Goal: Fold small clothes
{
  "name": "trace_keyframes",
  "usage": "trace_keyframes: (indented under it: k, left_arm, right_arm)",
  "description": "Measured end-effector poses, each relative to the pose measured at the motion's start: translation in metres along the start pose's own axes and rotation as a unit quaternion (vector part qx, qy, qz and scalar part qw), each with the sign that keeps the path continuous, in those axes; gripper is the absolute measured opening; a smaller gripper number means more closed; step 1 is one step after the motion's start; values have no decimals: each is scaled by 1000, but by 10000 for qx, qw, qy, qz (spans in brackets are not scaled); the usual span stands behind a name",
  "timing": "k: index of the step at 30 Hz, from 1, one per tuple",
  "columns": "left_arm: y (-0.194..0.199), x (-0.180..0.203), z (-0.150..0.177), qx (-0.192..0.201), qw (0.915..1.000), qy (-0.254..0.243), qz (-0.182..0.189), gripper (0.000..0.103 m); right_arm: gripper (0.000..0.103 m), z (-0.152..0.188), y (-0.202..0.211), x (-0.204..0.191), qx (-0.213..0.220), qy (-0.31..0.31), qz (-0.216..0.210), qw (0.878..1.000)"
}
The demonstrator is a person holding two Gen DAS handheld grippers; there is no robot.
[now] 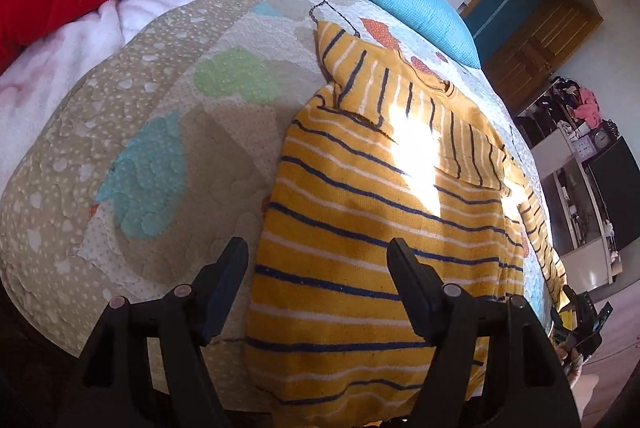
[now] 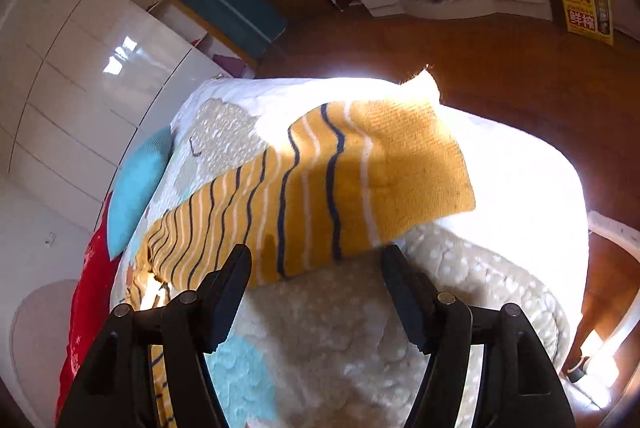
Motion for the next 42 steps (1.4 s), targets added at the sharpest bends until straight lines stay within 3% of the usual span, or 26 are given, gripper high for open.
trace_keyframes:
  k: [2, 3, 4, 5, 6, 14, 19, 22, 25, 29, 33, 37, 42]
  left_arm:
    - [1, 3, 2, 10, 10000, -24, -29, 71]
    - [2, 5, 2, 30, 10000, -49, -65, 71]
    - [3, 5, 2, 44, 9999, -72, -105, 71]
    - [4, 6, 2, 49, 9999, -84, -141, 71]
    - [5, 7, 2, 44, 9998, -90, -170, 71]
    - [7, 23, -7, 198, 9998, -72, 0, 71]
    - [5, 28, -2, 174, 9996, -158, 144, 71]
    - [12, 22, -4, 294, 9993, -161, 144, 71]
    - [24, 9, -6, 495, 9986, -147, 61, 71]
    - [41, -17, -8, 763, 9969, -95, -151, 72]
    - [50, -49, -7, 867, 9959, 131, -223, 73]
    - [50, -81, -1, 853, 9949, 469, -270, 73]
    - [47, -112, 4, 821, 9924, 883, -249, 73]
  right_arm:
    - [72, -14, -6, 0, 171, 36, 136, 9998]
    - [63, -21, -10, -2, 193, 72, 152, 9997]
    - [28, -29, -14, -3, 182, 95, 126, 9997]
    - [11, -38, -19, -2, 107, 74, 50, 9999]
    - [6, -47, -22, -1, 80, -1, -43, 10000]
    - [6, -137, 6, -17, 879, -54, 74, 9961]
    - [6, -128, -6, -87, 673, 642, -10, 9957]
    - [6, -96, -21, -157, 321, 1245, -382, 9910]
    - [6, -45, -45, -237, -106, 1930, -804, 9779]
    - [6, 43, -82, -336, -822, 2667, -1382, 9503]
    - [6, 138, -123, -410, -1482, 3230, -1715, 9189]
    - [6, 229, -164, -448, -1961, 3907, -1606, 8850]
    - [8, 305, -213, -447, -2517, 4535, -1216, 8463]
Point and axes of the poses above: each gripper's, at about its wrist camera, not at the fingertips, and y roughly against the way its jaws point, x to its right, z to its underside, the point moved 7 cm from there along -y, roughly the way its jaws point, and after that the axes turned 4 degrees about -z, right-handed, at the moved point
